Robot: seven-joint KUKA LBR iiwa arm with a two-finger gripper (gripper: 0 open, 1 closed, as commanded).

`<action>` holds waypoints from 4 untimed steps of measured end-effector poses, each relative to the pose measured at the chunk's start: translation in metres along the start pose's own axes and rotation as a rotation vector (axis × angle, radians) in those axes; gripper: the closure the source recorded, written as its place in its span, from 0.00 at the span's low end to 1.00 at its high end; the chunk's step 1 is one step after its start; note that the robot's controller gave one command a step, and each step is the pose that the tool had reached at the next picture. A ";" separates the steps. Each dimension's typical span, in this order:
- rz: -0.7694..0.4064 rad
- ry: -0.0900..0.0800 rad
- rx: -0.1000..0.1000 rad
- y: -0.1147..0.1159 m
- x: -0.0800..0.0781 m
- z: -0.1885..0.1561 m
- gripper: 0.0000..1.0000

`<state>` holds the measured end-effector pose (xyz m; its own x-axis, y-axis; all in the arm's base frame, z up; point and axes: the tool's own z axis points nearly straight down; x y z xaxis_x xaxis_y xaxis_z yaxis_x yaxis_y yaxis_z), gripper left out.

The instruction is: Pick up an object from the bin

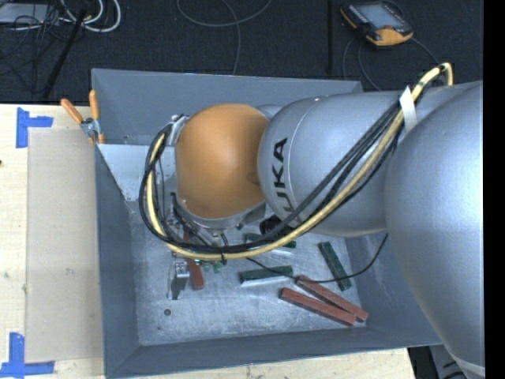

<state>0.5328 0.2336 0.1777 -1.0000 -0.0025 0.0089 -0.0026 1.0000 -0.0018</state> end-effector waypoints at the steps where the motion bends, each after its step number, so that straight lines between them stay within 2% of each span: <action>1: 0.004 -0.007 -0.002 -0.001 -0.002 -0.004 0.00; 2: -0.060 -0.017 -0.004 -0.049 -0.067 0.042 0.00; 3: -0.103 -0.039 -0.005 -0.071 -0.074 0.090 0.00; 4: -0.106 -0.035 -0.004 -0.069 -0.076 0.085 0.00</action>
Offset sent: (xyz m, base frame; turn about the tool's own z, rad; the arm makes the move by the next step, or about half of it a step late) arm 0.0833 -0.0661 -0.0594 -0.0690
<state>0.6082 0.1650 0.0919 -0.9937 -0.1086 -0.0262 -0.1086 0.9941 0.0008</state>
